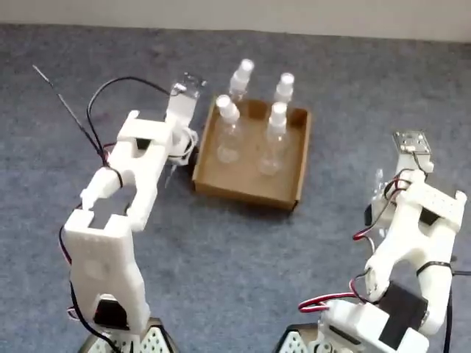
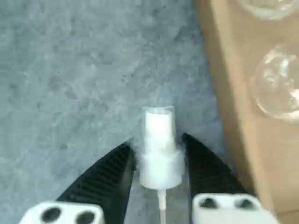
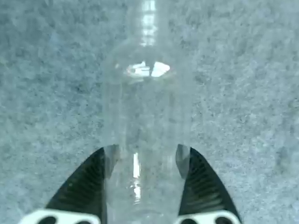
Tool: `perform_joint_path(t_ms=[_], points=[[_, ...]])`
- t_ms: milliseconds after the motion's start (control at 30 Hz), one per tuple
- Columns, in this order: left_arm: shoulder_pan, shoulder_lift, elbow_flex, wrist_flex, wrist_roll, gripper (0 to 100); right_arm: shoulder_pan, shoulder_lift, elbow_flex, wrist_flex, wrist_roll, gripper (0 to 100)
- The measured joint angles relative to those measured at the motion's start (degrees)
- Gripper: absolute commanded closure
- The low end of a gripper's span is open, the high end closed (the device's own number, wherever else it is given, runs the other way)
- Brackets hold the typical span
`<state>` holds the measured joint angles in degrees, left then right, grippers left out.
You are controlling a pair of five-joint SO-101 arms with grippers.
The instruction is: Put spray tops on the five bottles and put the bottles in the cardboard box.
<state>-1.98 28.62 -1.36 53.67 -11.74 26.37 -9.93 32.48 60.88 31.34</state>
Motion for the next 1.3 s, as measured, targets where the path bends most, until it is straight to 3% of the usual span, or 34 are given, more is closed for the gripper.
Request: perform_joint_path(t_ms=[333, 500, 667, 867, 1033, 1300], points=[[-5.27, -1.58, -4.75, 22.24, -1.49, 100, 0.0, 0.09, 3.34, 1.23, 3.6, 98.5], [-7.03, -11.43, 0.35, 26.64, -2.11, 100, 0.0, 0.09, 3.34, 1.41, 4.13, 87.7], [-6.86, -24.09, 16.0, 26.11, -4.92, 100, 0.0, 0.09, 3.34, 1.41, 4.13, 85.8], [-6.95, -34.73, 31.12, 18.37, -5.27, 97, 0.0, 0.09, 3.34, 1.41, 4.13, 85.5], [-6.51, -35.43, 34.64, 13.71, -5.27, 88, 0.0, 0.09, 3.34, 1.58, 4.13, 82.5], [-6.42, -31.03, 34.73, 9.49, -5.27, 88, 0.0, 0.09, 3.34, 1.58, 4.13, 77.4]])
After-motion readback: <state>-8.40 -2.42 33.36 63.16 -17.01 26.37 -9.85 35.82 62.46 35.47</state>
